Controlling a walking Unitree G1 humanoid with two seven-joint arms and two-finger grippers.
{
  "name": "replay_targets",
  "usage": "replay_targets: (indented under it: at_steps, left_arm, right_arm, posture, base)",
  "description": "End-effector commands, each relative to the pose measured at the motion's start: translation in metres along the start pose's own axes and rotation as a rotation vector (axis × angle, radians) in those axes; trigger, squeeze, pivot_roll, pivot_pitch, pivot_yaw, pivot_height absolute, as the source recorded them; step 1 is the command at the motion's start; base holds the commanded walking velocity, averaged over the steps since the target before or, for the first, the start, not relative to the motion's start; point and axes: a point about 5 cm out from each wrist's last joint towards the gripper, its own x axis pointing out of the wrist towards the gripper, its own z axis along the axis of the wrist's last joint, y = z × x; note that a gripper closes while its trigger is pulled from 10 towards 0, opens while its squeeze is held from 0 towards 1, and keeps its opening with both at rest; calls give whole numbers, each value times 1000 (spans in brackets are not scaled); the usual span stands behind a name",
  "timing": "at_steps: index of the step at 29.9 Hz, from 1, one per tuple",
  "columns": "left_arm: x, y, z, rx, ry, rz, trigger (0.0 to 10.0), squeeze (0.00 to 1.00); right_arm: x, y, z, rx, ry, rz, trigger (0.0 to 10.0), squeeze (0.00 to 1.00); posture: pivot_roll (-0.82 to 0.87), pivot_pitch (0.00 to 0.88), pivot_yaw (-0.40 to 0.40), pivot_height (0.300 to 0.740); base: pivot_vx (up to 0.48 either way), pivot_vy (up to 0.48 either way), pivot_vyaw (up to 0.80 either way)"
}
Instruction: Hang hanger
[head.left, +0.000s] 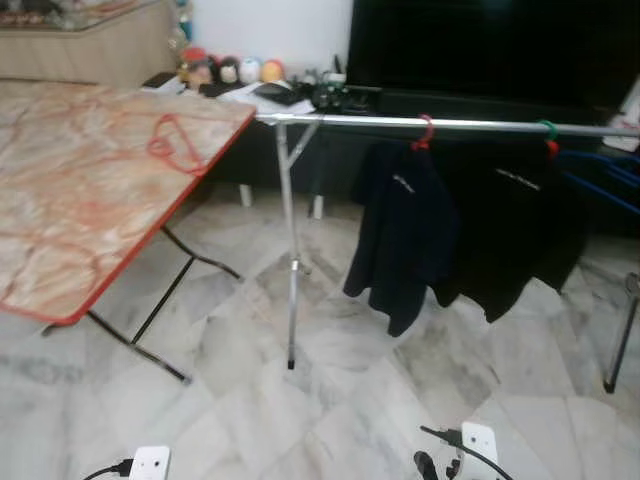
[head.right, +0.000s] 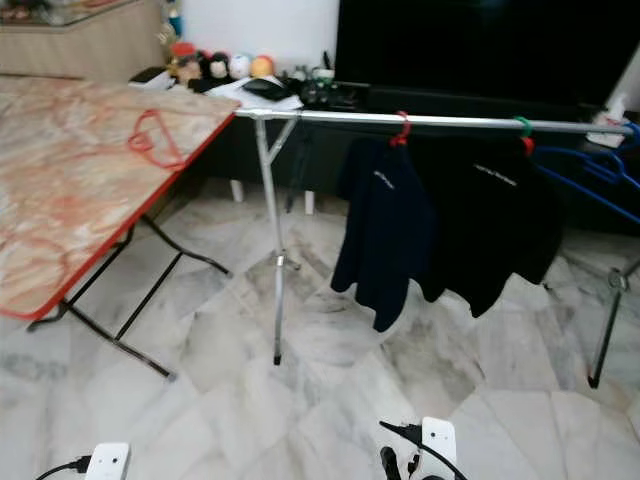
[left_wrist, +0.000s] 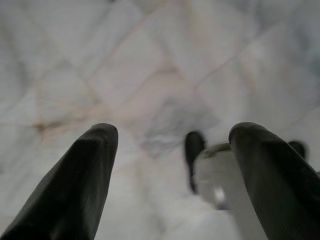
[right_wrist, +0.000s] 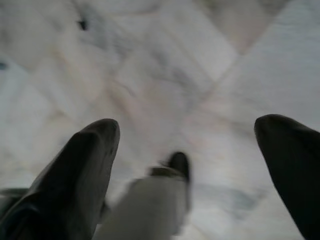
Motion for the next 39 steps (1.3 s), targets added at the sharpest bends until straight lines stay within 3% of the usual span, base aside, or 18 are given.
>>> replay_targets:
  at_steps: [1,4,39]
  left_arm:
    - [-2,8,-5,2,23,17,10000,0]
    - [-2,6,-5,2,22,15,10000,0]
    - [-3,5,-8,19,28,0,10000,0]
  right_arm:
    - [3,8,10,-11,-29,24,10000,0]
    - [3,8,10,-6,-29,25,10000,0]
    - [2,6,4,8,-22,26,10000,0]
  posture:
    - [-7,0,-10,740]
    - [-7,0,-10,740]
    - [-7,0,-9,740]
  base:
    - [255,0,800]
    - [254,0,688]
    - [255,0,0]
